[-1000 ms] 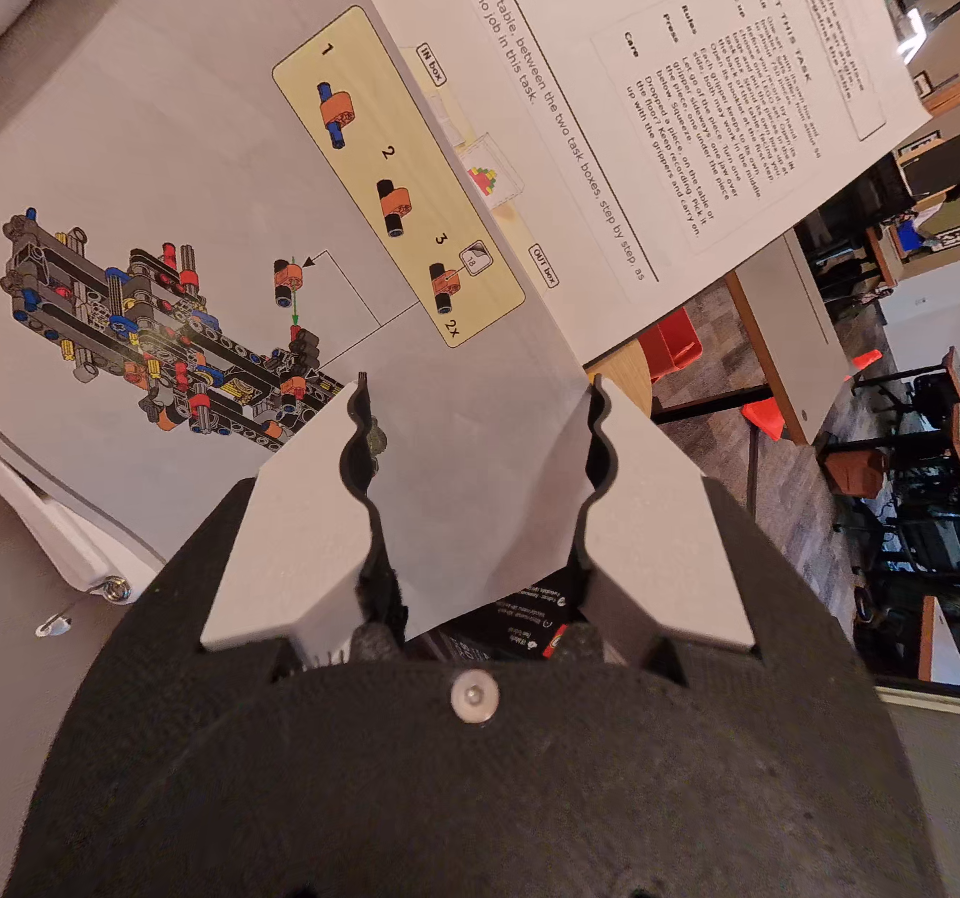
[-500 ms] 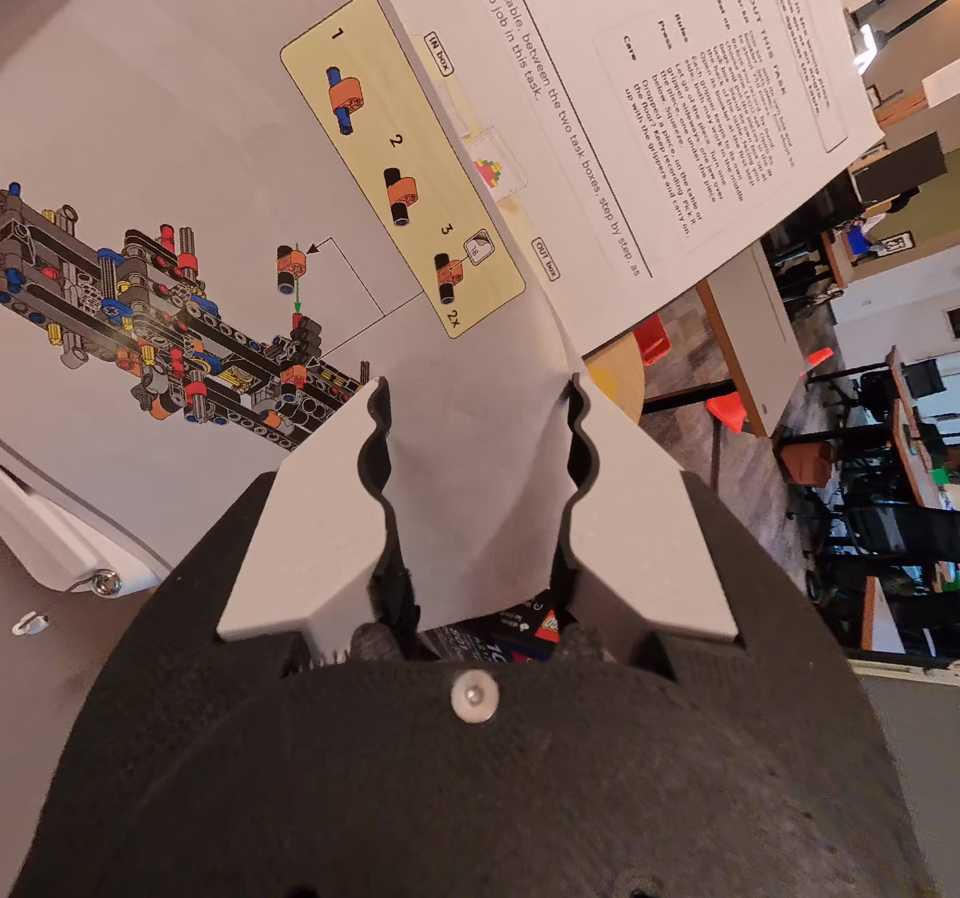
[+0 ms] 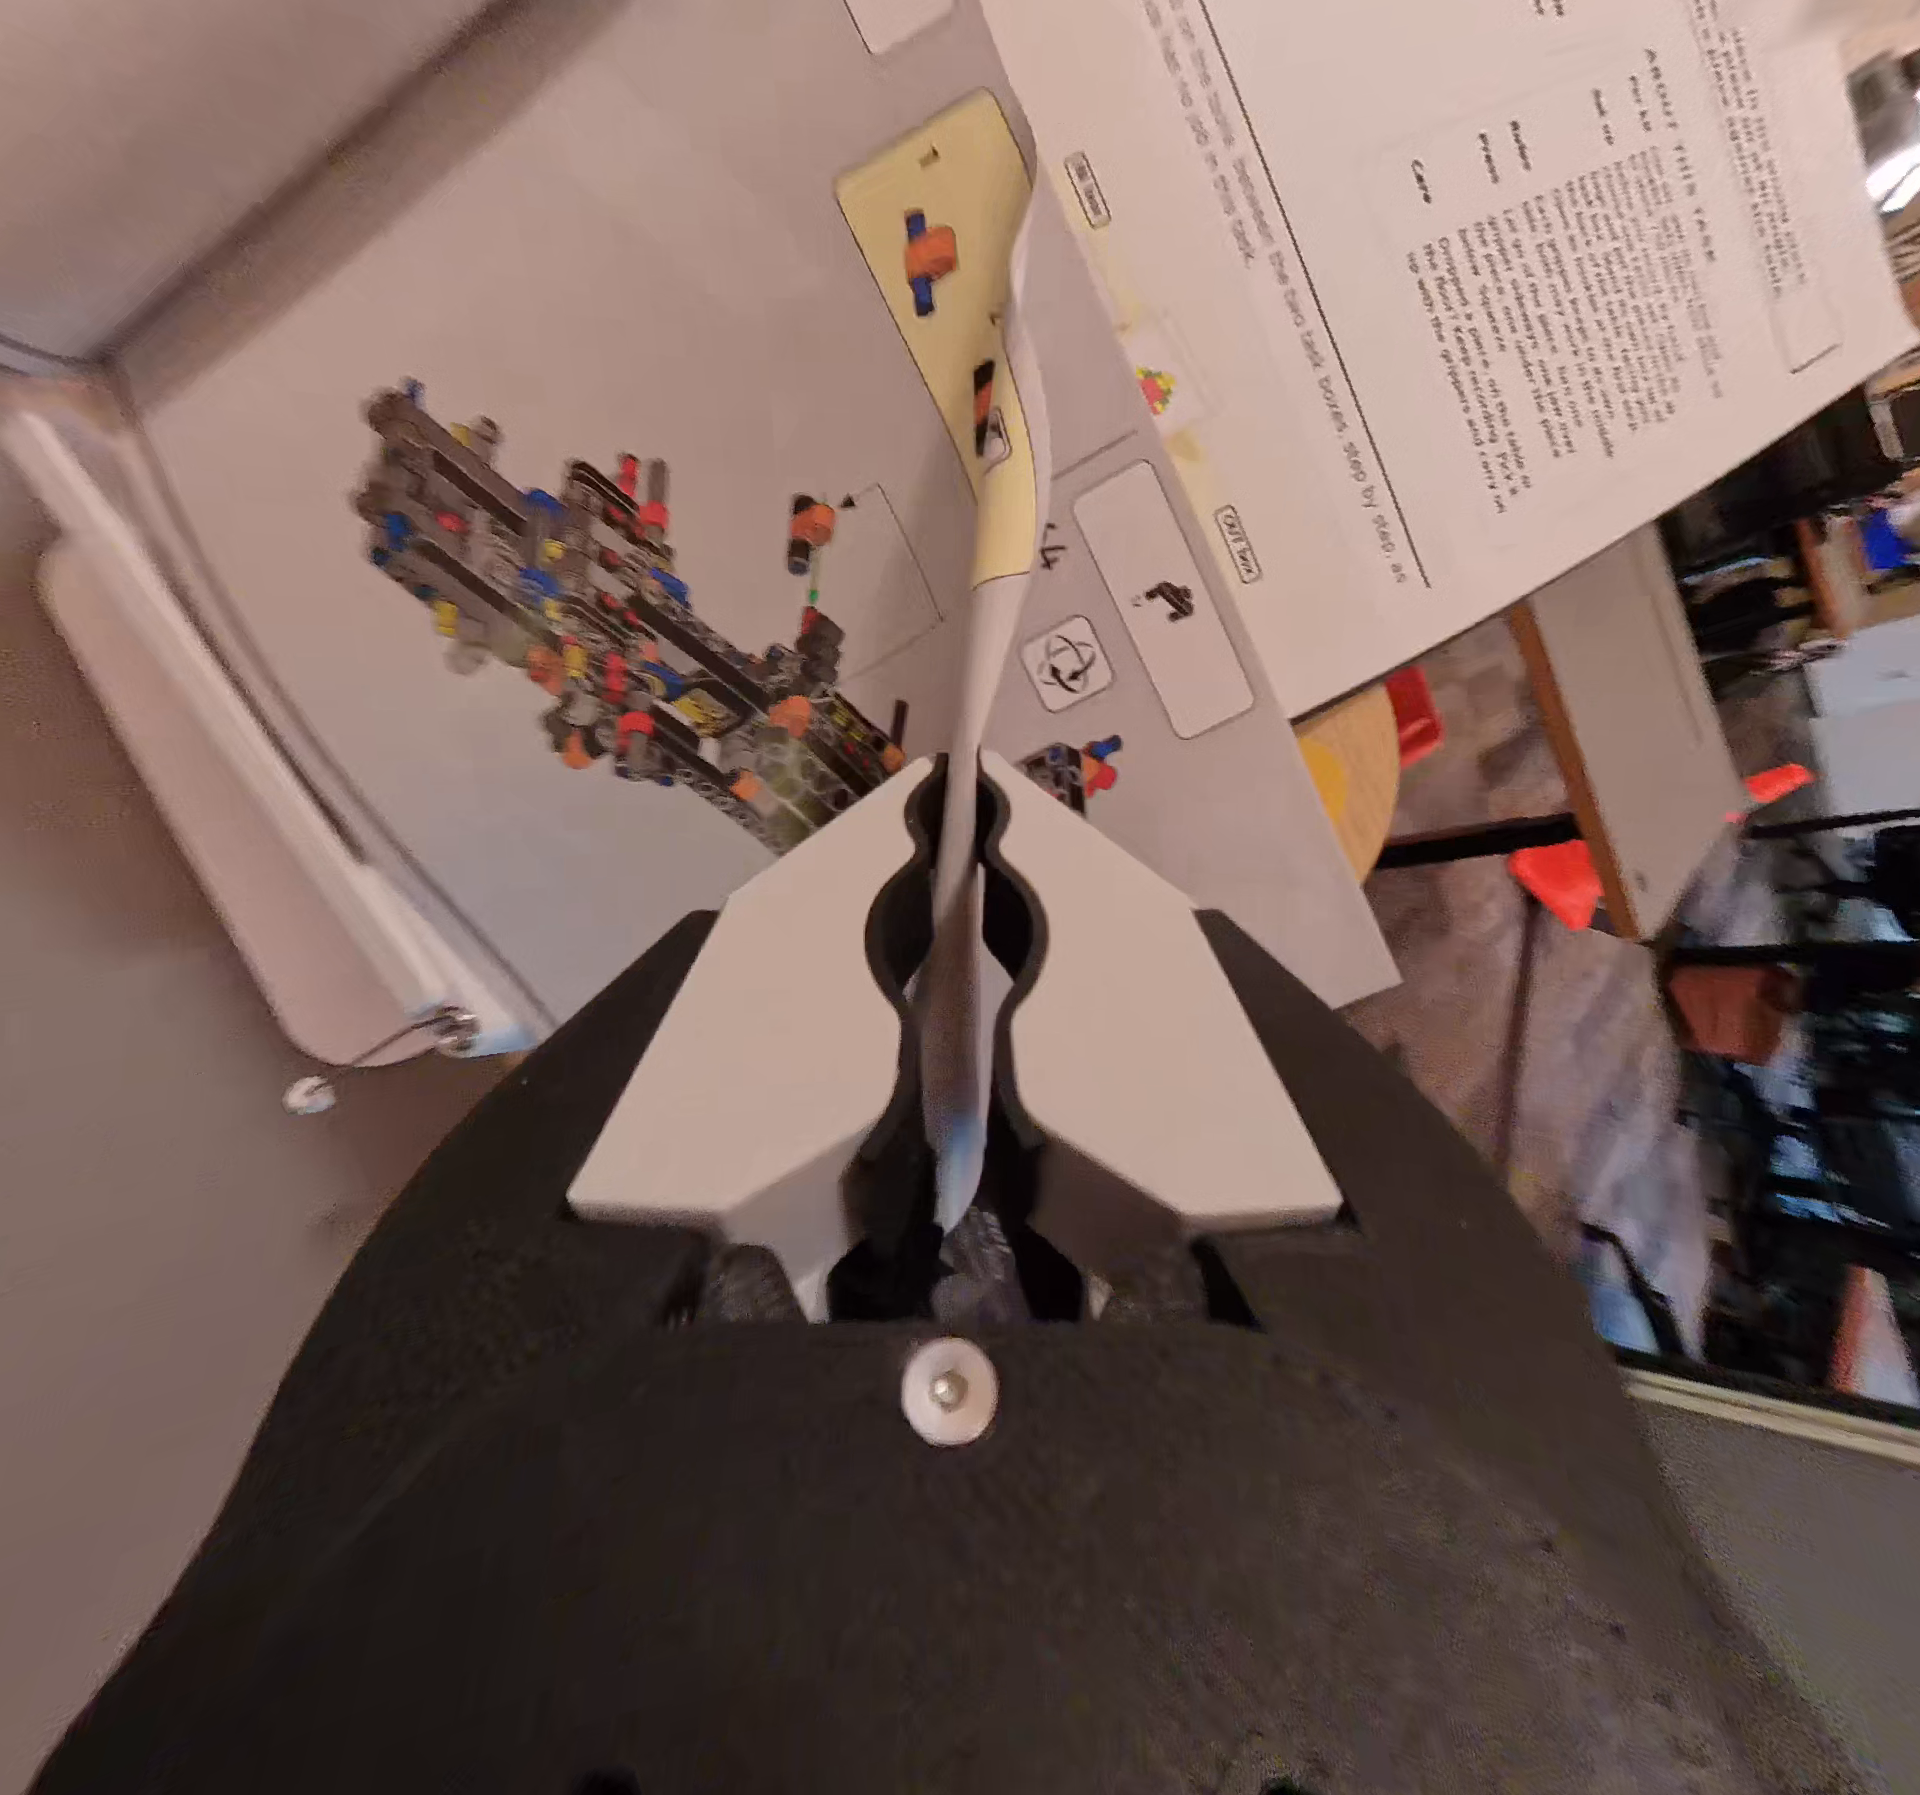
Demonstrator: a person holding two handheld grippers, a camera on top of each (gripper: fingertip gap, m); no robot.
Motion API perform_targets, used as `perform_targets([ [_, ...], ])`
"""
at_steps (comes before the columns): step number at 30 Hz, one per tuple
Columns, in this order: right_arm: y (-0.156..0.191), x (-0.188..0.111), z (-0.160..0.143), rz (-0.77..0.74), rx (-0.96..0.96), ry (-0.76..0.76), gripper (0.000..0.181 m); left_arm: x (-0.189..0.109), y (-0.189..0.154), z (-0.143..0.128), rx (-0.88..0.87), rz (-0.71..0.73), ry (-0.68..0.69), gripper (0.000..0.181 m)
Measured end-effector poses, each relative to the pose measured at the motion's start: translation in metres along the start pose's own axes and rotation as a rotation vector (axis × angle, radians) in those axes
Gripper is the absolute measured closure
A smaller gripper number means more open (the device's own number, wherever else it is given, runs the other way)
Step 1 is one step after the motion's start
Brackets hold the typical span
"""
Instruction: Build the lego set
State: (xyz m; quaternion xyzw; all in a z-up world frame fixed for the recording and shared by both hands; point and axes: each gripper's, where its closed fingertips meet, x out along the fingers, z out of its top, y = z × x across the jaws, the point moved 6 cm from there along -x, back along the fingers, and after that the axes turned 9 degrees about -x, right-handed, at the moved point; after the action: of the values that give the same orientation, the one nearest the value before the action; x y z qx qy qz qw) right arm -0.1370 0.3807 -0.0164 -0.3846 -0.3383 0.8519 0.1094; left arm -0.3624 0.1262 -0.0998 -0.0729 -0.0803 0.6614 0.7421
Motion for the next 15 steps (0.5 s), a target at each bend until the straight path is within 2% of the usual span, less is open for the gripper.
perform_targets([
  [1,0.002,-0.004,0.003,0.034,0.021,-0.016,0.181,-0.002,0.002,0.002,0.001,0.012,-0.009,0.181],
  [4,0.011,-0.015,0.014,0.202,0.109,-0.07,0.181,-0.014,0.015,0.018,0.004,0.094,-0.077,0.163],
  [6,0.015,-0.023,0.023,0.275,0.149,-0.104,0.181,-0.033,0.027,0.038,0.008,0.167,-0.174,0.154],
  [8,0.02,-0.032,0.036,0.349,0.2,-0.162,0.181,-0.054,0.031,0.061,0.087,0.24,-0.255,0.138],
  [12,0.03,-0.041,0.066,0.51,0.325,-0.277,0.181,-0.075,0.005,0.097,0.287,0.291,-0.32,0.124],
  [14,0.035,-0.04,0.082,0.573,0.37,-0.325,0.181,-0.072,-0.021,0.103,0.378,0.239,-0.287,0.123],
  [15,0.038,-0.039,0.09,0.598,0.391,-0.35,0.181,-0.066,-0.038,0.099,0.396,0.172,-0.229,0.127],
])
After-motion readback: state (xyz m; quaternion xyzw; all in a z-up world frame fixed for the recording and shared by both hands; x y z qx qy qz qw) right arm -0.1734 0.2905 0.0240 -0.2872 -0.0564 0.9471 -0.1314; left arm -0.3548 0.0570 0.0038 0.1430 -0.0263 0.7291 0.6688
